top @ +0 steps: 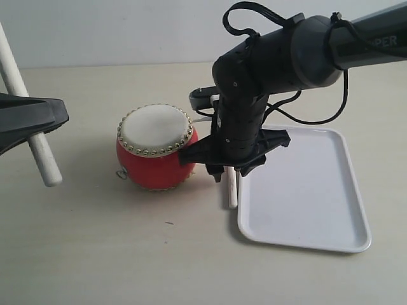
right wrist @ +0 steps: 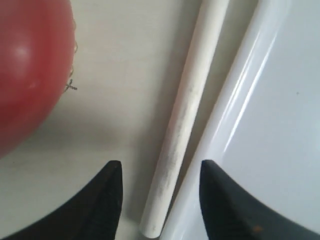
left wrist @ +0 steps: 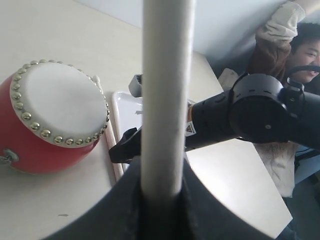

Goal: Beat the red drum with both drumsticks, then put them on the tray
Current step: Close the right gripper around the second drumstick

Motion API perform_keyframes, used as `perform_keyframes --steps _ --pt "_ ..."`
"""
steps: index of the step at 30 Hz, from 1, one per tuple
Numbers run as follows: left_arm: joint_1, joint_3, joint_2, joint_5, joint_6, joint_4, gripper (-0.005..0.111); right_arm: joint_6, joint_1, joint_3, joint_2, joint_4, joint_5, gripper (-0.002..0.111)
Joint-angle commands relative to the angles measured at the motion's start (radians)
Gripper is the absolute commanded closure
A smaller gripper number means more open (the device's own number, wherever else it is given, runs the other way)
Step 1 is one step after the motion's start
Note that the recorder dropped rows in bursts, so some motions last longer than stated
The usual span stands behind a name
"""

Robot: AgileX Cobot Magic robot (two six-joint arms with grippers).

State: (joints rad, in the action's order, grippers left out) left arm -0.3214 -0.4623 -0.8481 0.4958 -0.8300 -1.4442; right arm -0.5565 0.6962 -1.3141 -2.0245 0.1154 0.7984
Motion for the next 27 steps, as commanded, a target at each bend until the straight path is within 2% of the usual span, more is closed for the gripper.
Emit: perform_keyframes --steps 1,7,14,27 --pt "0.003 0.004 0.002 -0.001 -0.003 -0.01 0.107 0.032 0.002 0.004 0.0 0.06 0.003 0.062" --pt "0.003 0.004 0.002 -0.001 -0.003 -0.01 0.107 0.068 0.002 0.004 0.0 0.056 -0.046 0.062" --pt "0.003 0.004 0.002 -0.001 -0.001 -0.01 0.107 0.002 0.002 0.004 -0.017 -0.039 -0.047 0.062" --pt "0.003 0.004 0.002 0.013 0.002 -0.017 0.107 -0.051 0.002 0.004 -0.036 -0.046 -0.05 0.062"
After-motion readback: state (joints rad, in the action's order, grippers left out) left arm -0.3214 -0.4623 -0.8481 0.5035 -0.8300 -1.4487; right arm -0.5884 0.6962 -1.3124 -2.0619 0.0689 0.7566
